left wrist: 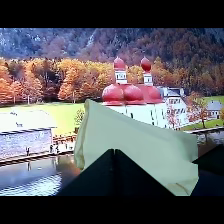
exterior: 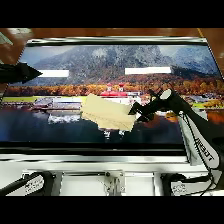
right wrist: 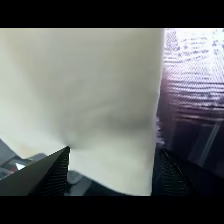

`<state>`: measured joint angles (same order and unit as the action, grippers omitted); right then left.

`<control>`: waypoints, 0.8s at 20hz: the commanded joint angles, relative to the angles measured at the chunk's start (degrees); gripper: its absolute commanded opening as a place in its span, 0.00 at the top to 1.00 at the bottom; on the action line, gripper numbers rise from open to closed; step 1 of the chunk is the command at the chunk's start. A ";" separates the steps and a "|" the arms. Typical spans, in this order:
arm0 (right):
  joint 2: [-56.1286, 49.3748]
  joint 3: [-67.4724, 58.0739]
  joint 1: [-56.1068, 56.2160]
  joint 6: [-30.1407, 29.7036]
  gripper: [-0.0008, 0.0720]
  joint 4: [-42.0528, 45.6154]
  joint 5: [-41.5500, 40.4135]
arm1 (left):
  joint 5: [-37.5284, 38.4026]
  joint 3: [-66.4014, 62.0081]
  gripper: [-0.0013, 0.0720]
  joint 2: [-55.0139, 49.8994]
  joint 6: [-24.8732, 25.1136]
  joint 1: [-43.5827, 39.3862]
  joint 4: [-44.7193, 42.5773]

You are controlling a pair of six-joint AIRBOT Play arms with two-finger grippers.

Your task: Fold the shirts.

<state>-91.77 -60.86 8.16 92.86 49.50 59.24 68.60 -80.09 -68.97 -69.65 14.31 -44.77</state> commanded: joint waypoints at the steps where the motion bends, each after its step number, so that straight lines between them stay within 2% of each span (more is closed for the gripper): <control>1: -3.58 1.31 1.16 -1.11 0.07 -5.35 -4.66 | 0.76 0.00 0.94 0.04 -0.09 -0.07 1.18; 2: -4.33 1.31 1.38 -1.22 0.15 -6.36 -4.94 | 0.90 0.00 0.94 0.04 -0.09 -0.04 1.31; 3: -4.59 1.29 1.40 -1.40 0.45 -6.91 -5.31 | 1.01 0.00 0.94 0.04 -0.11 -0.04 1.31; 4: -4.31 1.22 1.29 -2.43 0.90 -7.21 -5.70 | 1.07 0.00 0.94 0.04 -0.11 -0.07 1.31; 7: 0.63 -1.36 -1.05 -12.76 0.90 -7.43 -5.14 | 1.09 0.00 0.94 0.04 -0.66 -0.04 1.31; 8: 3.52 -2.64 -2.58 -14.53 0.90 -7.41 -4.83 | 1.09 0.00 0.94 0.04 -0.70 -0.07 1.31; 11: 13.42 -6.93 -11.76 -13.77 0.90 -5.55 -1.57 | 1.09 0.00 0.94 0.04 -0.70 -0.35 1.29; 16: 25.29 -7.39 -34.36 -6.43 0.90 5.75 4.24 | 1.11 0.00 0.94 0.04 -0.68 -3.65 1.27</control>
<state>-72.66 -67.51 -14.74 83.31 49.21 60.12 69.69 -80.09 -68.95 -70.30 12.34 -43.51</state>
